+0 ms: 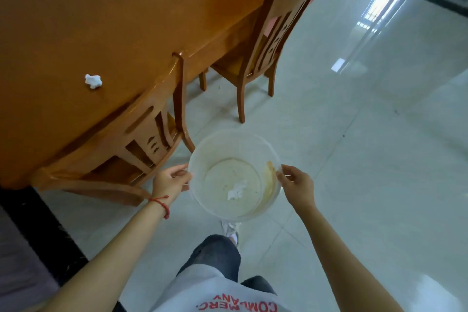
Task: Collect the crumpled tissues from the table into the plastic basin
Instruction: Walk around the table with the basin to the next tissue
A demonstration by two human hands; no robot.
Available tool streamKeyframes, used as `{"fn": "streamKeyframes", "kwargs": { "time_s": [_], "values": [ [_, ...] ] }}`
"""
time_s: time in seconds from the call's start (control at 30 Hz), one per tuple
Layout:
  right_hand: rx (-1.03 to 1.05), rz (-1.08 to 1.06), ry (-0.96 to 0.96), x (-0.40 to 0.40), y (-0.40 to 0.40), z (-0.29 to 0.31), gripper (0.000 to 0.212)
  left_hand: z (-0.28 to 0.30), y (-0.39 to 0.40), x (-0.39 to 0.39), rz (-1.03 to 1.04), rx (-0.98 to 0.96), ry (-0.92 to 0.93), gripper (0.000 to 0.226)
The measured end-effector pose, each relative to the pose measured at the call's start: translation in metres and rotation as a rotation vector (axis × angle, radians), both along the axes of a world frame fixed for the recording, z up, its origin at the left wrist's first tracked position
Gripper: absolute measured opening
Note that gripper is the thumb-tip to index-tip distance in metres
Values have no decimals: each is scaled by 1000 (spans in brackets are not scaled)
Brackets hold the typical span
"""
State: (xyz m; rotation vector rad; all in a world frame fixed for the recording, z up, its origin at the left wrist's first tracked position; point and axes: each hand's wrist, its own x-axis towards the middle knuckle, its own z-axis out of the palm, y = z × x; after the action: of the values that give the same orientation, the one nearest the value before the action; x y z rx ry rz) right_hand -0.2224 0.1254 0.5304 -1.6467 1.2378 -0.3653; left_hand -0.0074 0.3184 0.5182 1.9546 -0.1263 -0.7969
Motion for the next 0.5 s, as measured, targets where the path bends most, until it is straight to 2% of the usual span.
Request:
{"fn": "streamKeyframes", "kwargs": {
  "time_s": [0.27,0.5],
  "values": [
    [18,83,34,63,-113,0,17,-6,-92,47,78,-10,36,36],
    [-13,231,76,119,-209,-1,22,-7,-162,71,238,-10,67,39]
  ]
}}
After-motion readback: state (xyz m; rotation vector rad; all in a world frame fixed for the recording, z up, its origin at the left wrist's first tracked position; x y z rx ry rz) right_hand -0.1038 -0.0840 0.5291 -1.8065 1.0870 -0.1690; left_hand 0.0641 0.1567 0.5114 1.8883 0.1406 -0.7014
